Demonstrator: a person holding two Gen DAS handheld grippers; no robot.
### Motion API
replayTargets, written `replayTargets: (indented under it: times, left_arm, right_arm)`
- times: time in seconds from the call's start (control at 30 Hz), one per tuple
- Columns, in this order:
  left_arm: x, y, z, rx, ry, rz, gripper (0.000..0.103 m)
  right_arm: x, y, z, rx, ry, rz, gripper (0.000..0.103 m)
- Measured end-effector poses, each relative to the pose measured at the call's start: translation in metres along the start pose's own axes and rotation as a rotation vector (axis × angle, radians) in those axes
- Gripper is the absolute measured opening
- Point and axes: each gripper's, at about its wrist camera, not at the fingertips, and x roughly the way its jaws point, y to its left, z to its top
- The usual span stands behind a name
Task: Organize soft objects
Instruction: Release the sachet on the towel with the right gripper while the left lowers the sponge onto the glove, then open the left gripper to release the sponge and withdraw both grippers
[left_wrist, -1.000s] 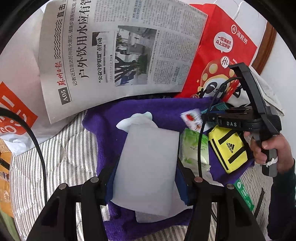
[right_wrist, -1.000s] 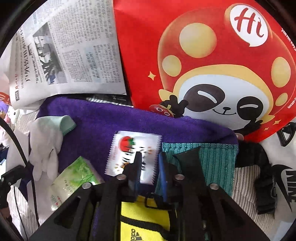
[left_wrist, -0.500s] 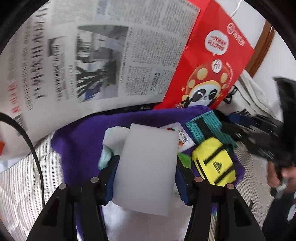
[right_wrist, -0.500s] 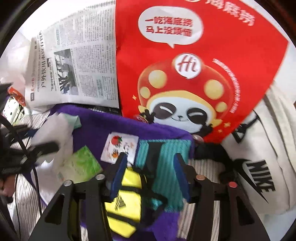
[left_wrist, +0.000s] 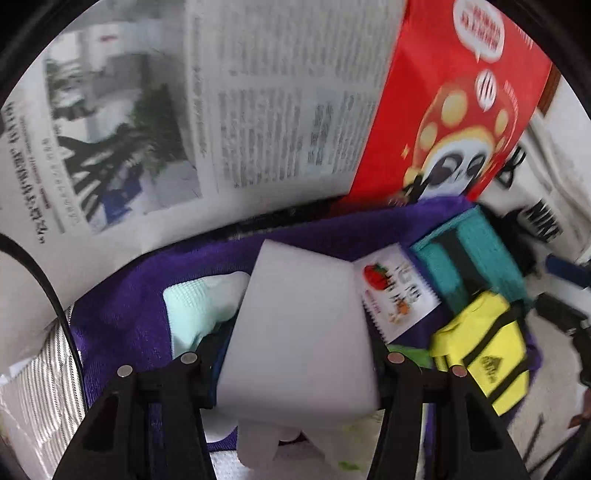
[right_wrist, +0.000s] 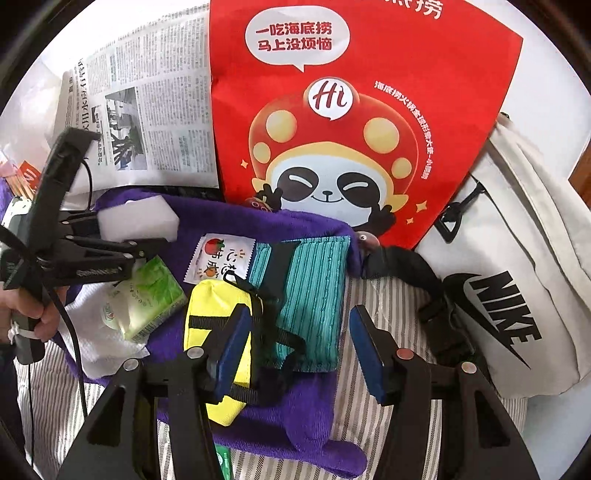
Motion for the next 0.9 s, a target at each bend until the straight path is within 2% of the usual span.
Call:
replayTargets:
  times: [0.1,0.27,0.4,0.47,0.53,0.67,0.9]
  left_arm:
    - [0.002,-0.007,0.000,0.035,0.002,0.030,0.052]
    - [0.003,-0.011,0.001,0.048,0.022,0.029,0.054]
    - [-0.001,-0.010,-0.001,0.055,0.024,0.008,0.067]
    - [-0.010,-0.005,-0.009,0.068,0.022,0.027,0.067]
    - [-0.015,-0.005,-0.013,0.080,0.025,0.045,0.074]
    - [-0.023,-0.006,-0.021,0.094,0.050,0.100,0.074]
    - [-0.056,-0.007,-0.038,0.092,0.044,0.134,0.075]
  right_arm:
    - [-0.002,0.000,-0.002,-0.007,0.000,0.001,0.055]
    - [-0.004,-0.003,-0.005,-0.008,-0.001,-0.018,0.055]
    - [-0.009,-0.007,-0.011,0.004,0.000,-0.024,0.055]
    - [-0.012,-0.008,-0.015,0.008,0.001,-0.022,0.055]
    - [-0.016,-0.009,-0.022,0.018,0.006,-0.022,0.056]
    - [-0.025,-0.009,-0.034,0.040,0.008,-0.009,0.056]
    - [-0.047,-0.006,-0.056,0.059,-0.004,0.013,0.057]
